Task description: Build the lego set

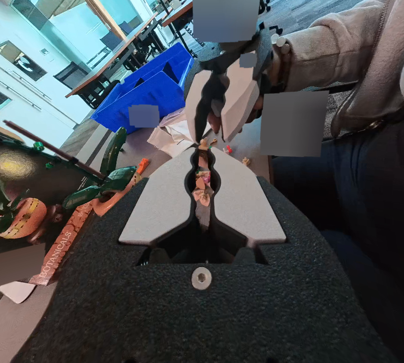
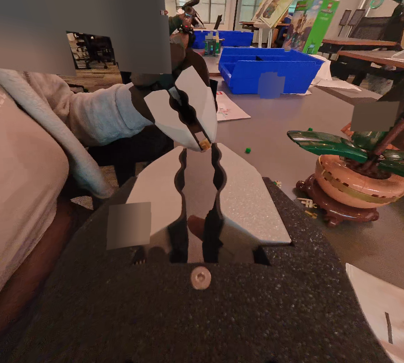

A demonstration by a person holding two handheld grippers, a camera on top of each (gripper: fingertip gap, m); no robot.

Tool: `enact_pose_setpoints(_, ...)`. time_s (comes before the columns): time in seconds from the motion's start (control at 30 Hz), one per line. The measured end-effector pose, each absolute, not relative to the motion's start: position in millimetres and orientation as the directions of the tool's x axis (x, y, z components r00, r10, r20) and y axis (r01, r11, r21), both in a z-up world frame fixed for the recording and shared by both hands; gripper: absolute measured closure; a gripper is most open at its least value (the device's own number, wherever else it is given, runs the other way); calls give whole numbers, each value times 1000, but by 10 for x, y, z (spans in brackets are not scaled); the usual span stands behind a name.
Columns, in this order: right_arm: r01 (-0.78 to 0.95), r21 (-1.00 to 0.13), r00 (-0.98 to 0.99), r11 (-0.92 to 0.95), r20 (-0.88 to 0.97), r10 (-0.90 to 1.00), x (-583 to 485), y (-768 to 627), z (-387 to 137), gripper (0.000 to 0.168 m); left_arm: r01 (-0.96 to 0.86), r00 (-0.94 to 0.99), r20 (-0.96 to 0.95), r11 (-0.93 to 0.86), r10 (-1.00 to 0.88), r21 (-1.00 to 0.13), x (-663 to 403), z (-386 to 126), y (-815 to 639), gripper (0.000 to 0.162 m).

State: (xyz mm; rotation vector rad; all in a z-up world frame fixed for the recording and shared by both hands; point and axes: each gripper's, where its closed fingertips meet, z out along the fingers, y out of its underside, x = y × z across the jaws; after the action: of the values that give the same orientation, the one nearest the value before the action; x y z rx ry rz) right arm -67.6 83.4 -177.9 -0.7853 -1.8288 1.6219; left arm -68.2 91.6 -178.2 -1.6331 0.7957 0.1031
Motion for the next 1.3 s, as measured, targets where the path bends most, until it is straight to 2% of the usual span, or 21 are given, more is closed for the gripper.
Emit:
enact_pose_setpoints(0.07, 22, -997, -669, 79, 44, 742, -643, 835, -1722, 155, -552, 748, -493, -3, -444, -834, -663, -1796, 912, 155)
enact_pose_setpoints(0.27, 10, -989, -665, 149, 105, 740, -632, 852, -1768, 153, -555, 735, -487, -5, -471, -832, -618, -1813, 899, 155)
enact_pose_setpoints(0.63, 30, -980, -687, 199, 125, 716, -610, 844, -1886, 167, -591, 701, -503, -18, -506, -806, -559, -1867, 898, 155)
enact_pose_setpoints(0.83, 53, -999, -677, -3, -38, 735, -592, 880, -1853, 168, -533, 741, -471, 7, -479, -846, -543, -1832, 933, 155)
enact_pose_setpoints(1.0, 59, -998, -683, -23, -57, 729, -560, 865, -1890, 168, -519, 746, -453, -1, -488, -855, -512, -1867, 932, 154)
enact_pose_setpoints(1.13, 60, -989, -665, -137, -142, 733, -594, 909, -1842, 168, -427, 813, -363, -44, -455, -903, -562, -1828, 978, 156)
enact_pose_setpoints(1.2, 25, -994, -598, -106, -100, 795, -647, 959, -1859, 168, -341, 862, -281, -75, -421, -937, -612, -1840, 1021, 156)
enact_pose_setpoints(1.3, -39, -995, -432, 96, 103, 896, -703, 1038, -1877, 168, -214, 918, -165, -101, -360, -972, -669, -1869, 1083, 155)
